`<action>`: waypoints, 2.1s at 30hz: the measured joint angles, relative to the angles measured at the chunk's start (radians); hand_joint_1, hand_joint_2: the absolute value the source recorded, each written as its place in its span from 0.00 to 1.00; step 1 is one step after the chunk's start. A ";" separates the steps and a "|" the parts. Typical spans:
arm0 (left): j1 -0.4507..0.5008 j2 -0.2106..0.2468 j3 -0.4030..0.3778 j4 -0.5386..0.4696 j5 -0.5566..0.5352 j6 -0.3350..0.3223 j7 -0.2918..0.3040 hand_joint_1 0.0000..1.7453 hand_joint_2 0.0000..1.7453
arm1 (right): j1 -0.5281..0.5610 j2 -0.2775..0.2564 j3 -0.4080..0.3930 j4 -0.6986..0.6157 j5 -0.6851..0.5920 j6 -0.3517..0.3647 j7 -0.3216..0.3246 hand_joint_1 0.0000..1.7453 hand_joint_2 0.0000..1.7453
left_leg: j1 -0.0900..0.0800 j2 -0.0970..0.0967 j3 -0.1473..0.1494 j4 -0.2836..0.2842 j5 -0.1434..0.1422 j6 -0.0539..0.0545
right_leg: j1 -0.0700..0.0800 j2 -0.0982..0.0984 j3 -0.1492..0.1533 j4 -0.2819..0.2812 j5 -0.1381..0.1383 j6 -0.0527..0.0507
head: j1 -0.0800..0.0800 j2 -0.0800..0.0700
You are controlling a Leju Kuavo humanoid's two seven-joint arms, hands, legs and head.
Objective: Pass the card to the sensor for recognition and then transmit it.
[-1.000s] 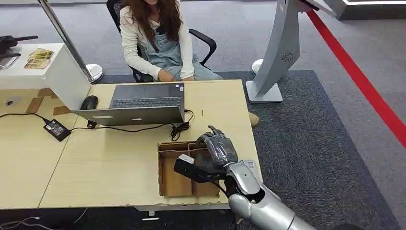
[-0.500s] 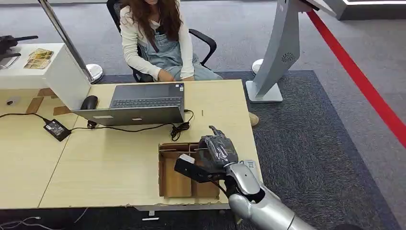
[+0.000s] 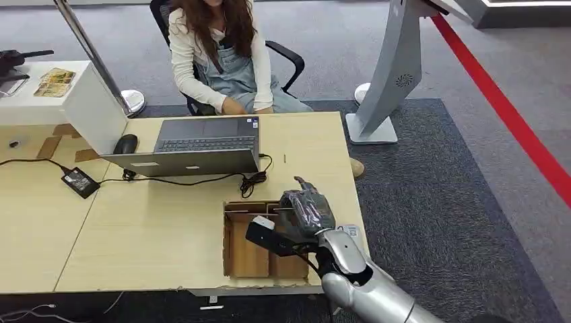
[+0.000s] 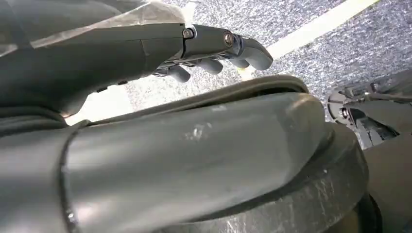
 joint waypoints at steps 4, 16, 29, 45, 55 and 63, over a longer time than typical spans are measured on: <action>0.000 -0.001 0.000 0.000 0.000 0.000 -0.001 0.00 0.00 | 0.001 0.000 0.000 0.000 0.003 -0.011 0.000 1.00 1.00 | 0.000 0.000 0.000 0.000 0.000 0.000 | 0.000 0.000 0.000 0.000 0.000 0.000 | 0.000 0.000; 0.000 0.008 -0.006 0.002 0.000 -0.002 -0.007 0.00 0.00 | -0.054 -0.028 -0.035 -0.089 0.084 -0.074 0.008 1.00 1.00 | 0.000 0.000 0.000 0.000 0.000 0.000 | 0.000 0.000 0.000 0.000 0.000 0.000 | 0.000 0.000; 0.000 0.006 -0.007 0.002 -0.003 0.000 -0.014 0.00 0.00 | -0.202 -0.067 -0.100 -0.268 0.056 -0.054 0.018 1.00 1.00 | 0.000 0.000 -0.001 0.000 0.000 0.000 | 0.000 0.000 -0.001 0.000 0.000 0.000 | 0.000 0.000; -0.007 -0.002 -0.055 0.002 -0.067 -0.008 -0.033 0.00 0.00 | -0.621 0.140 -0.099 0.283 -0.133 -0.224 -0.182 1.00 1.00 | 0.001 -0.001 -0.003 0.000 0.002 -0.002 | 0.001 -0.002 -0.002 0.001 0.001 -0.001 | -0.001 0.000; -0.028 -0.002 -0.088 0.002 -0.093 -0.030 0.000 0.00 0.00 | -0.654 0.241 -0.099 0.590 -0.156 -0.225 -0.182 1.00 1.00 | 0.001 -0.001 -0.002 0.000 0.002 -0.002 | 0.001 -0.001 -0.003 0.001 0.001 -0.001 | 0.000 0.000; -0.030 -0.008 -0.103 0.002 -0.088 -0.020 0.001 0.00 0.00 | -0.654 0.278 -0.098 0.709 -0.157 -0.227 -0.182 1.00 1.00 | 0.001 -0.003 -0.007 0.000 0.002 -0.002 | 0.001 -0.003 -0.007 0.001 0.001 -0.001 | 0.000 0.000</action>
